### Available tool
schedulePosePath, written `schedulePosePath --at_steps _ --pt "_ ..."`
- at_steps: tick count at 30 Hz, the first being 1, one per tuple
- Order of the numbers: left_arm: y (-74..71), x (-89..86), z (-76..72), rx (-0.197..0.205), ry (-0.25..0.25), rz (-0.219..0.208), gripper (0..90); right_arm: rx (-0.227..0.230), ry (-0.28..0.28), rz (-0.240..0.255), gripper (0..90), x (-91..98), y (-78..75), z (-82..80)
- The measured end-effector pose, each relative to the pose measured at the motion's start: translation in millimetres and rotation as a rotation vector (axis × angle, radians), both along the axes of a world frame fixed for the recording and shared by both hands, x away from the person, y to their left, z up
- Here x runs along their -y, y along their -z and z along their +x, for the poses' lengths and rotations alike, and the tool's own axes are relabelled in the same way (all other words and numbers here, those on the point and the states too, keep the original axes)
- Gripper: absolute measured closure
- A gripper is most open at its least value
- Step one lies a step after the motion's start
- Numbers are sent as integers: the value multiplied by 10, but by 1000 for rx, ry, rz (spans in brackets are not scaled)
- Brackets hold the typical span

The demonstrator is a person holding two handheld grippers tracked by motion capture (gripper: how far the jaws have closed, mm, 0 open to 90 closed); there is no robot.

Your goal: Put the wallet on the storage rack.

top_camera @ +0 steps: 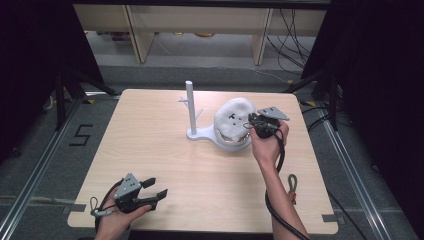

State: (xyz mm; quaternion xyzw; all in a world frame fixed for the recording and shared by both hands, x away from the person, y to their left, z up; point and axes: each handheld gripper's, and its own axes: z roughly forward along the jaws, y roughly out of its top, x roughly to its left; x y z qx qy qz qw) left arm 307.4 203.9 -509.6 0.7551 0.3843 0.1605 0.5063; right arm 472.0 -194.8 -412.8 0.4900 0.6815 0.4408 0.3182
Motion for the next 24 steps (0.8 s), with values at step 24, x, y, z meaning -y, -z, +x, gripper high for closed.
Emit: schedulePosePath --at_steps 24 --pt "-29 4 12 -4 -10 -5 347 -159 -46 81 732 46 -4 -127"
